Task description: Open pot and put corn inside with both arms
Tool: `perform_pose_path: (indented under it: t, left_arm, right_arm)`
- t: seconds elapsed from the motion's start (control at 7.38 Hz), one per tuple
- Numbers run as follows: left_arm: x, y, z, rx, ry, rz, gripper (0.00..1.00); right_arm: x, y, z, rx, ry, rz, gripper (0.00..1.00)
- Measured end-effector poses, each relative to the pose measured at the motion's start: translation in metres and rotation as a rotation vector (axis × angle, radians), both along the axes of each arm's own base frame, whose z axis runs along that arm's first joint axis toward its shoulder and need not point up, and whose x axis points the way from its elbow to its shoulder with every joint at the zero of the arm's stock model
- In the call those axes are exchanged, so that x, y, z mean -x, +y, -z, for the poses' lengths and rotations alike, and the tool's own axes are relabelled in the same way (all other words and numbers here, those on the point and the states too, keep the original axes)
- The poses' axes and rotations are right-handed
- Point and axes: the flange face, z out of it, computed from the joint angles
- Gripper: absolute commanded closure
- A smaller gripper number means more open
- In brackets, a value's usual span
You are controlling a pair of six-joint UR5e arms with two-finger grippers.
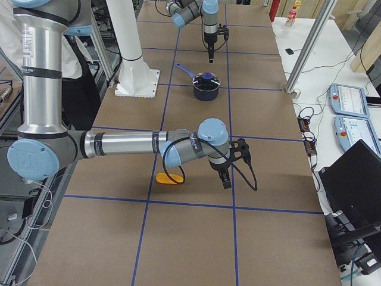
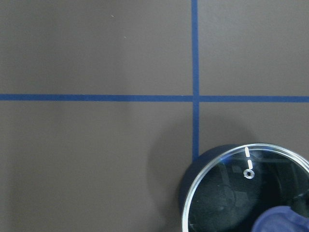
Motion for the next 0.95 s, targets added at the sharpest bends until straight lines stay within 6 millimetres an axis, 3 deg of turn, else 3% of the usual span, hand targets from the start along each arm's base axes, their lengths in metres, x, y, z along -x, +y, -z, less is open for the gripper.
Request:
perform_pose_path:
  t: [0.41, 0.95]
  left_arm:
    - [-0.046, 0.016, 0.013, 0.0, -0.007, -0.005, 0.02]
    - [-0.068, 0.01, 0.002, 0.008, 0.015, 0.015, 0.03]
  right_arm:
    - [0.0, 0.0, -0.001, 0.002, 0.0, 0.001, 0.0]
    - [0.001, 0.0, -0.001, 0.001, 0.0, 0.003, 0.0]
